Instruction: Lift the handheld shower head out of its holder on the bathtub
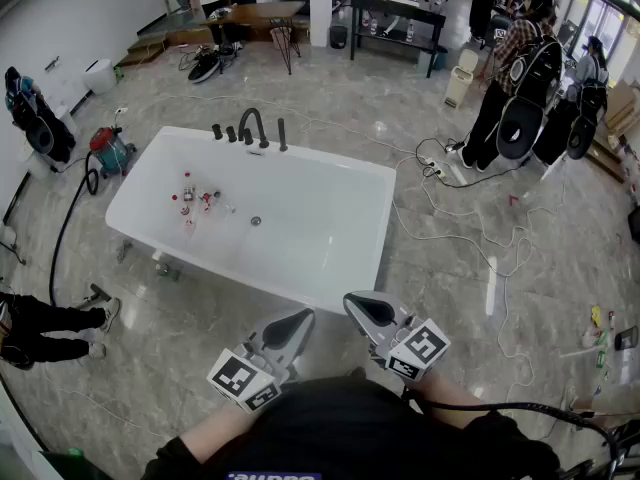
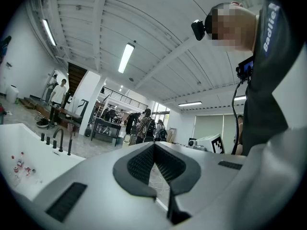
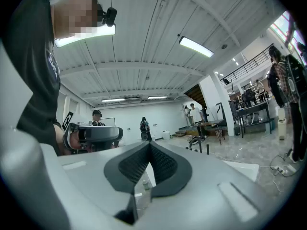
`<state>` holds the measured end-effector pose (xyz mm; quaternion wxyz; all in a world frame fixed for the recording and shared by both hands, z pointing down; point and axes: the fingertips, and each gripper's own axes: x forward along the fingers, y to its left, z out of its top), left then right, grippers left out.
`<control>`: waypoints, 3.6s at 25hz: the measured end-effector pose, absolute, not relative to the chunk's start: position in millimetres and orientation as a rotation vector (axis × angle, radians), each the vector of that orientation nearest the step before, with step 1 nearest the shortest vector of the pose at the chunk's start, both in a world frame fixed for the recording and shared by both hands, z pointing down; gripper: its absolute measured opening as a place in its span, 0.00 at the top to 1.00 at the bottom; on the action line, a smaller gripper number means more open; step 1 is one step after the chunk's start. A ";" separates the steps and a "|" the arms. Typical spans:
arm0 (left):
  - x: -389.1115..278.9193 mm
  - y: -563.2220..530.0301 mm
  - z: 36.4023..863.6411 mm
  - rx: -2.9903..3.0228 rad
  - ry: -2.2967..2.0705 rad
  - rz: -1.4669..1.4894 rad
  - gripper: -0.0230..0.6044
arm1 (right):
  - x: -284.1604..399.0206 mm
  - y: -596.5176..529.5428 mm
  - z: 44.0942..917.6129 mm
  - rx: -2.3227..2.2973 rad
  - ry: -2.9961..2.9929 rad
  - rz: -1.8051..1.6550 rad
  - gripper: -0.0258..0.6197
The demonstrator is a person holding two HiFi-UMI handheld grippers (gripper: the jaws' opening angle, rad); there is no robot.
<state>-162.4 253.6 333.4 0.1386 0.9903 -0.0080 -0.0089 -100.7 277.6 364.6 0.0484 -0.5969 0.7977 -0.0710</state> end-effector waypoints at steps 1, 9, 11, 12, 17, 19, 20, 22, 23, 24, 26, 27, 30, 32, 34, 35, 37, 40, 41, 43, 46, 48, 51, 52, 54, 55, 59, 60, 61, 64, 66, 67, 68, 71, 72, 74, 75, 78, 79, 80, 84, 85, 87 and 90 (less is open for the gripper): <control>-163.4 252.5 334.5 2.863 -0.024 -0.023 0.96 | -101.8 276.7 365.7 -1.819 2.432 -0.218 0.96; -159.5 246.8 336.5 2.859 -0.038 -0.008 0.96 | -99.4 271.1 367.0 -1.804 2.441 -0.228 0.96; -158.2 246.0 337.3 2.857 -0.043 -0.010 0.96 | -96.5 271.1 366.2 -1.796 2.426 -0.227 0.96; -157.5 245.4 337.2 2.858 -0.047 -0.009 0.96 | -94.6 270.6 365.9 -1.796 2.419 -0.229 0.96; -144.9 251.0 334.4 2.871 -0.083 -0.013 0.96 | -76.6 274.7 367.7 -1.785 2.416 -0.230 0.96; -138.5 256.3 335.8 2.877 -0.110 -0.024 0.96 | -66.5 279.6 372.0 -1.770 2.418 -0.232 0.96; -135.7 257.0 336.9 2.879 -0.127 -0.029 0.96 | -61.3 280.5 374.6 -1.765 2.419 -0.236 0.96; -130.2 255.2 339.3 2.876 -0.162 -0.034 0.96 | -51.2 280.1 379.9 -1.757 2.427 -0.248 0.96; -127.2 254.2 340.3 2.874 -0.175 -0.033 0.96 | -46.3 279.7 382.0 -1.753 2.434 -0.253 0.96; -124.0 253.3 340.9 2.873 -0.183 -0.029 0.96 | -41.5 279.1 383.2 -1.751 2.440 -0.259 0.96; -117.6 249.0 341.1 2.874 -0.192 -0.022 0.96 | -32.7 274.5 382.8 -1.747 2.445 -0.269 0.96; -114.3 244.2 340.8 2.873 -0.196 -0.023 0.96 | -28.2 269.7 382.4 -1.747 2.448 -0.271 0.96; -102.3 216.0 339.2 2.868 -0.204 -0.040 0.96 | -13.2 242.0 383.4 -1.758 2.451 -0.288 0.96; -92.6 190.3 338.8 2.865 -0.200 -0.051 0.96 | -2.8 217.0 384.2 -1.770 2.458 -0.300 0.96; -81.4 163.9 338.3 2.866 -0.187 -0.061 0.96 | 8.7 191.9 385.0 -1.783 2.459 -0.306 0.96; -75.3 149.8 337.6 2.872 -0.180 -0.065 0.96 | 14.6 178.2 384.8 -1.785 2.455 -0.306 0.96; -62.7 118.9 336.8 2.892 -0.164 -0.075 0.96 | 25.9 147.6 385.1 -1.785 2.445 -0.303 0.96; -45.5 73.0 341.5 2.903 -0.138 -0.079 0.96 | 42.3 101.1 390.7 -1.816 2.426 -0.326 0.96; -41.2 59.3 343.0 2.903 -0.129 -0.077 0.96 | 46.9 86.1 390.1 -1.831 2.419 -0.330 0.96; -33.5 33.8 345.6 2.908 -0.113 -0.073 0.96 | 56.1 58.3 392.2 -1.861 2.431 -0.317 0.95; -20.6 1.7 354.7 2.898 -0.114 -0.070 0.96 | 72.0 23.9 405.1 -1.875 2.447 -0.326 0.95; -11.6 -13.9 361.7 2.882 -0.133 -0.075 0.96 | 83.1 4.7 415.1 -1.862 2.453 -0.362 0.94; 2.1 -28.1 370.2 2.866 -0.171 -0.074 0.96 | 100.0 -22.8 421.5 -1.814 2.454 -0.400 0.94; 7.1 -31.2 372.4 2.864 -0.188 -0.074 0.96 | 105.3 -32.3 419.1 -1.789 2.446 -0.407 0.93; 18.4 -36.7 377.1 2.865 -0.234 -0.072 0.96 | 117.1 -49.3 420.7 -1.733 2.473 -0.399 0.92; 24.7 -39.1 379.9 2.867 -0.262 -0.070 0.96 | 124.3 -55.9 427.0 -1.711 2.508 -0.395 0.91; 52.4 -38.2 388.2 2.848 -0.389 -0.061 0.96 | 158.0 -74.4 448.9 -1.649 2.626 -0.426 0.87; 58.9 -38.1 388.5 2.840 -0.423 -0.058 0.96 | 165.6 -79.1 450.4 -1.623 2.649 -0.426 0.86; 64.8 -39.5 388.6 2.832 -0.459 -0.055 0.96 | 172.8 -84.3 452.0 -1.599 2.670 -0.426 0.85; 78.1 -44.7 388.5 2.812 -0.552 -0.050 0.96 | 192.5 -101.2 458.3 -1.549 2.725 -0.436 0.80; 83.8 -46.5 389.7 2.805 -0.593 -0.047 0.96 | 202.6 -114.2 464.4 -1.534 2.754 -0.438 0.78; 85.8 -48.1 391.3 2.803 -0.607 -0.044 0.96 | 207.3 -122.5 468.3 -1.536 2.766 -0.437 0.77; 87.5 -50.6 392.9 2.804 -0.613 -0.042 0.96 | 212.2 -132.1 472.5 -1.544 2.776 -0.434 0.76; 89.2 -59.3 396.2 2.805 -0.599 -0.033 0.96 | 224.7 -164.6 485.5 -1.584 2.798 -0.444 0.74; 87.7 -62.3 397.3 2.802 -0.597 -0.028 0.96 | 226.6 -174.8 490.1 -1.594 2.803 -0.456 0.74; 81.8 -68.4 401.0 2.798 -0.582 -0.014 0.96 | 227.8 -196.3 498.2 -1.614 2.806 -0.476 0.72; 77.9 -72.6 403.5 2.798 -0.574 -0.008 0.96 | 227.7 -208.8 501.7 -1.626 2.805 -0.478 0.71; 68.5 -88.9 409.5 2.790 -0.579 -0.021 0.96 | 229.1 -251.0 514.1 -1.674 2.816 -0.476 0.70; 65.9 -93.7 411.6 2.784 -0.583 -0.026 0.96 | 230.0 -265.2 519.9 -1.691 2.821 -0.484 0.69; 63.2 -98.1 414.2 2.779 -0.585 -0.026 0.96 | 231.3 -279.3 526.0 -1.708 2.821 -0.498 0.68; 53.2 -116.8 426.7 2.764 -0.601 -0.013 0.96 | 243.8 -332.2 552.5 -1.790 2.773 -0.575 0.67; 50.5 -121.8 430.3 2.759 -0.607 -0.009 0.96 | 247.2 -344.6 559.8 -1.810 2.757 -0.596 0.67; 45.5 -131.3 438.1 2.750 -0.617 -0.003 0.96 | 251.7 -368.9 574.5 -1.837 2.727 -0.639 0.67; 40.8 -145.2 452.2 2.741 -0.625 0.002 0.96 | 255.5 -405.9 597.7 -1.865 2.703 -0.693 0.66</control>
